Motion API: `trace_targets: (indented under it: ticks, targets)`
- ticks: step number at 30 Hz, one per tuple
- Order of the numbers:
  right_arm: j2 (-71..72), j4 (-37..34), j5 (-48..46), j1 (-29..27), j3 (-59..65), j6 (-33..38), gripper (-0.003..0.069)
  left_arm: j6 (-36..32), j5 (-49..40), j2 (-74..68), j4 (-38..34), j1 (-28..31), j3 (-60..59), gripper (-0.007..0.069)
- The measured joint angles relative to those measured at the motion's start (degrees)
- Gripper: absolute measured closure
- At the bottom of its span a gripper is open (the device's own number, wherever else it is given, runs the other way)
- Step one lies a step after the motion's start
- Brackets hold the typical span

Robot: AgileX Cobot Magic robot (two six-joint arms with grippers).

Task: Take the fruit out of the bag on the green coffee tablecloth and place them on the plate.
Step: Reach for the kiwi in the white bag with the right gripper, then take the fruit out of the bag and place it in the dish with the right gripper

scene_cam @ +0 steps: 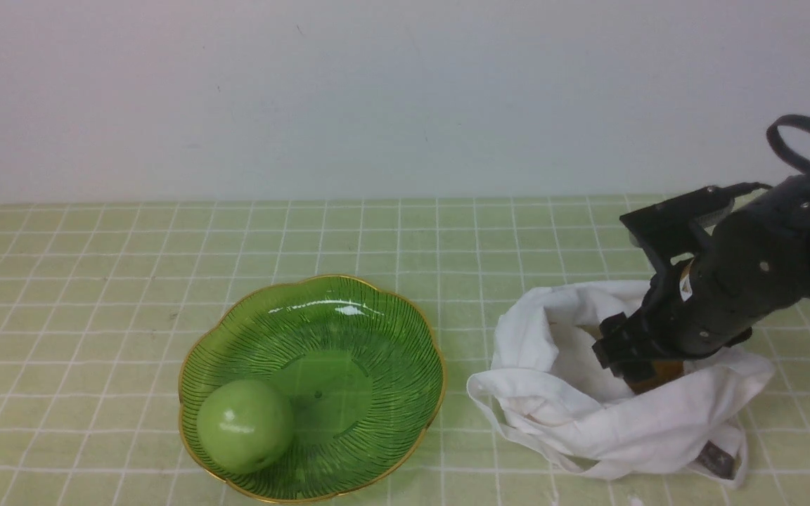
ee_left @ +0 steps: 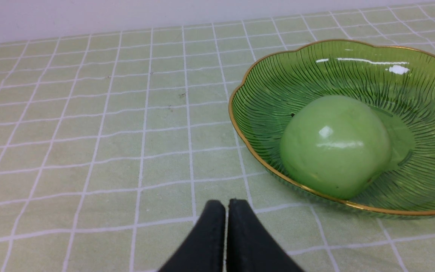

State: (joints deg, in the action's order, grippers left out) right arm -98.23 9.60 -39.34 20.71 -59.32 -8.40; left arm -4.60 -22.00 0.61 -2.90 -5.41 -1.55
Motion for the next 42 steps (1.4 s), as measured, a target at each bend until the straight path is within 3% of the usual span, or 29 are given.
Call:
trace_targets:
  ticks: [5, 14, 19, 23, 38, 42]
  targets:
    - [0.00, -0.70, 0.00, 0.18, -0.08, 0.00, 0.0052, 0.00, 0.00, 0.00, 0.00, 0.00, 0.00, 0.0632]
    - [-0.39, 0.85, 0.64, 0.18, -0.16, 0.00, 0.0050, 0.00, 0.00, 0.00, 0.00, 0.00, 0.00, 0.0632]
    - [-2.94, 2.01, 0.66, 0.18, -0.16, -0.06, 0.0066, 0.00, 0.00, 0.00, 0.00, 0.00, 0.00, 0.0632]
    - [-3.65, 1.95, 0.81, 0.18, -0.16, -0.18, 0.0139, 0.00, 0.00, 0.00, 0.00, 0.00, 0.00, 0.0632]
    - [4.59, 0.49, 0.08, 0.18, -0.39, -0.18, 0.0139, 0.00, 0.00, 0.00, 0.00, 0.00, 0.00, 0.0632]
    - [8.93, -2.74, 0.49, 0.22, -0.39, 0.23, 0.0139, 0.00, 0.00, 0.00, 0.00, 0.00, 0.00, 0.0632]
